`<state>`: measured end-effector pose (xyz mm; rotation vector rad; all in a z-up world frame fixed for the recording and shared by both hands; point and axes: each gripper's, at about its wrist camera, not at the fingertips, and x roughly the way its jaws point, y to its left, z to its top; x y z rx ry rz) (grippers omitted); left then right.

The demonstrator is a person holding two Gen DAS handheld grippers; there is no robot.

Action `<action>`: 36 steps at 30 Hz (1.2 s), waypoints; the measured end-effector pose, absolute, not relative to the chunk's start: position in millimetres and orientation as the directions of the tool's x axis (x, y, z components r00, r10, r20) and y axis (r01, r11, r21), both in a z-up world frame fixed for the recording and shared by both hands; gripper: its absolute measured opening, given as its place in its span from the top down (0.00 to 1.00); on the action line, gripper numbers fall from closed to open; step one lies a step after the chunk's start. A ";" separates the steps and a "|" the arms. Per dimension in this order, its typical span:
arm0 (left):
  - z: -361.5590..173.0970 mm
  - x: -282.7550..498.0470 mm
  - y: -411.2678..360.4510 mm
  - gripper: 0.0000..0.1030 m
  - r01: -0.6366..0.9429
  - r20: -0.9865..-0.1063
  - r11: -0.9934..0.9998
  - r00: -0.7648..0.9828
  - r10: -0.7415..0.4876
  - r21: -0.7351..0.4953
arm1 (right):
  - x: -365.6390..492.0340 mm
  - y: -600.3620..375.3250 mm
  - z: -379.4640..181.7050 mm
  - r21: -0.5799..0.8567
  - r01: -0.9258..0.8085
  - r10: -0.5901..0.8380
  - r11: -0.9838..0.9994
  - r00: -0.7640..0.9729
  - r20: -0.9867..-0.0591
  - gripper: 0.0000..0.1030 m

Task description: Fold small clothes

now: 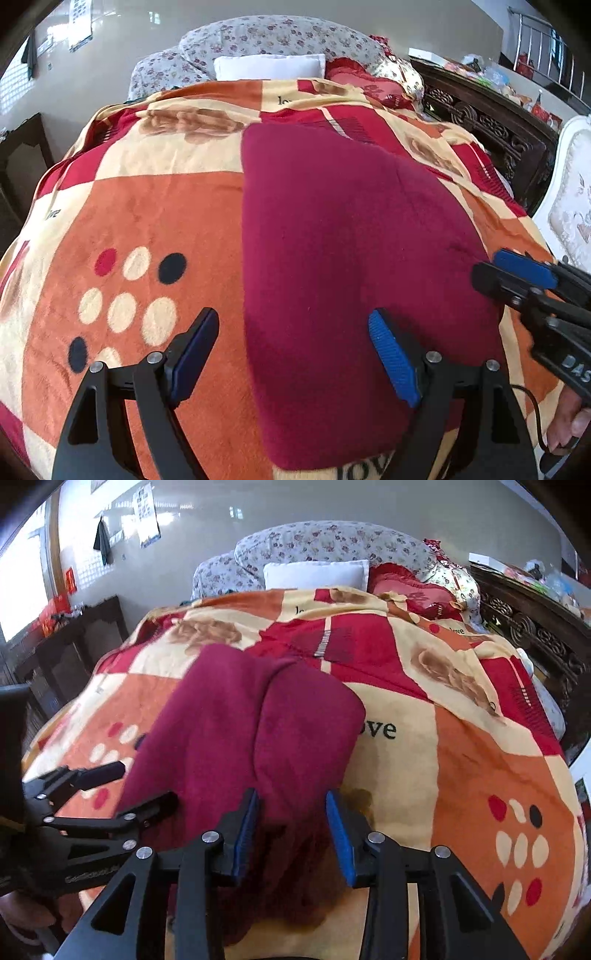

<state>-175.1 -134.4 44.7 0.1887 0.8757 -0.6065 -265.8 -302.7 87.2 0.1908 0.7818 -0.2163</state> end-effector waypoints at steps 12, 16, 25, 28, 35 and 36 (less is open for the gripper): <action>77.2 -197.7 -98.6 0.20 0.511 -0.698 0.857 0.591 -0.405 -0.064 | -303.4 -272.4 122.6 0.123 0.299 -0.159 0.946 0.761 -0.628 0.24; 86.3 -206.4 -93.9 0.20 0.510 -0.677 0.858 0.609 -0.413 -0.065 | -307.2 -266.3 126.0 0.110 0.320 -0.188 0.941 0.765 -0.616 0.21; 95.0 -216.9 -87.7 0.20 0.492 -0.652 0.869 0.642 -0.403 -0.052 | -310.8 -265.1 126.4 0.085 0.358 -0.236 0.930 0.758 -0.608 0.13; 95.8 -219.0 -86.0 0.20 0.490 -0.644 0.871 0.652 -0.401 -0.047 | -310.0 -265.7 125.3 0.080 0.372 -0.249 0.925 0.751 -0.611 0.12; 95.9 -222.0 -83.3 0.20 0.481 -0.639 0.876 0.661 -0.394 -0.043 | -310.0 -266.5 122.1 0.084 0.373 -0.245 0.924 0.747 -0.618 0.10; 95.7 -222.1 -83.5 0.20 0.481 -0.639 0.876 0.661 -0.393 -0.041 | -310.1 -266.9 122.2 0.084 0.373 -0.245 0.924 0.747 -0.618 0.10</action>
